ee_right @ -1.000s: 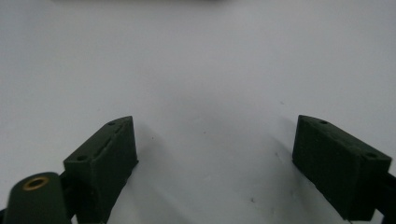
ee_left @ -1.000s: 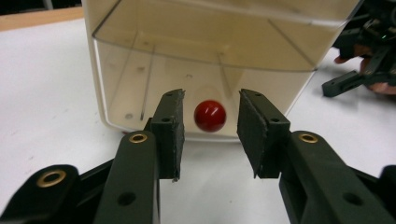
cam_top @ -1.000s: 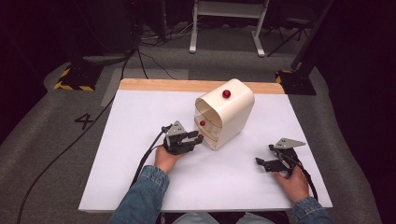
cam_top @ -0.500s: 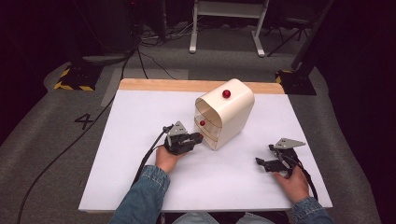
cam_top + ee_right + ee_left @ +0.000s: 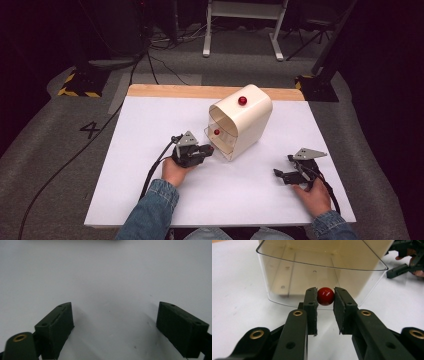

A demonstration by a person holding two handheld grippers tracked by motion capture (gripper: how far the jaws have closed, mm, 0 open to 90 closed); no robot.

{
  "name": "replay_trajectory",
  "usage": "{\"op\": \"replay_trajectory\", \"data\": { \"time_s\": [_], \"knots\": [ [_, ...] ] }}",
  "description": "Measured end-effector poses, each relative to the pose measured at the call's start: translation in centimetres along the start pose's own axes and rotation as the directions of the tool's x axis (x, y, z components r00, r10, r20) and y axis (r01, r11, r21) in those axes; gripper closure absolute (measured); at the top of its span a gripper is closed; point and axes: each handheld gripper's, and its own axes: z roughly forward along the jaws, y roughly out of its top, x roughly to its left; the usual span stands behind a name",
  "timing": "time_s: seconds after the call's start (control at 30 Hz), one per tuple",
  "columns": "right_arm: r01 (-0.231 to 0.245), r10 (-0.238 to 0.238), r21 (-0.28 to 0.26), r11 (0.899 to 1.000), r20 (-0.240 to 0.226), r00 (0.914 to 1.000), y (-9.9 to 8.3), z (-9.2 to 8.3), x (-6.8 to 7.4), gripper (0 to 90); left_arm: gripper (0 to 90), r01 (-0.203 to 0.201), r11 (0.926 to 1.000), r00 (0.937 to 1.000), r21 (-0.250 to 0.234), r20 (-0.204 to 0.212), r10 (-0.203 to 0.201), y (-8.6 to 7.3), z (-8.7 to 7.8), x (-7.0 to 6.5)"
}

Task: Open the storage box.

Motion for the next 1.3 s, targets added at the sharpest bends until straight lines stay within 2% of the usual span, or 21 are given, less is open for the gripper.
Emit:
{"op": "replay_trajectory", "data": {
  "time_s": [0.23, 0.5, 0.8, 1.03, 1.1, 1.17, 1.27, 1.3],
  "knots": [
    [0.001, -0.001, -0.001, 1.000, -0.002, 1.0000, 0.0, 0.0, 0.0, 14.6, 73.2, -0.003, 0.9996, 0.9999, 0.027, -0.016, 0.004, -0.8, -2.0, -0.4],
    [-0.004, 0.004, 0.003, 1.000, -0.008, 1.0000, 0.0, 0.0, -0.1, 14.8, 73.2, -0.003, 0.9997, 0.9994, 0.024, -0.036, 0.004, -2.1, -4.3, -0.6],
    [-0.009, 0.009, 0.004, 1.000, -0.011, 0.9999, 0.0, 0.0, -0.1, 14.8, 73.1, -0.003, 0.9994, 0.9991, 0.033, -0.043, 0.004, -2.9, -5.7, -0.8],
    [-0.009, 0.009, 0.004, 1.000, -0.011, 0.9999, 0.0, 0.0, -0.1, 14.8, 72.8, 0.011, 0.9991, 0.9991, 0.041, -0.041, -0.009, -3.4, -5.8, -0.5],
    [-0.009, 0.009, 0.004, 1.000, -0.011, 0.9999, 0.0, 0.0, -0.1, 14.8, 72.2, 0.019, 0.9978, 0.9989, 0.063, -0.044, -0.016, -3.6, -5.7, -0.4],
    [-0.009, 0.009, 0.004, 1.000, -0.012, 0.9999, 0.0, 0.0, -0.1, 14.9, 70.5, 0.019, 0.9971, 0.9989, 0.074, -0.045, -0.016, -3.7, -5.8, -0.4],
    [-0.009, 0.009, 0.004, 1.000, -0.012, 0.9999, 0.0, 0.0, -0.1, 14.8, 61.7, 0.020, 0.9967, 0.9984, 0.079, -0.055, -0.016, -4.0, -5.9, -0.4],
    [-0.009, 0.009, 0.004, 1.000, -0.012, 0.9999, 0.0, 0.0, -0.1, 14.8, 55.4, 0.022, 0.9962, 0.9985, 0.084, -0.053, -0.018, -3.9, -6.0, -0.4]
  ]
}}
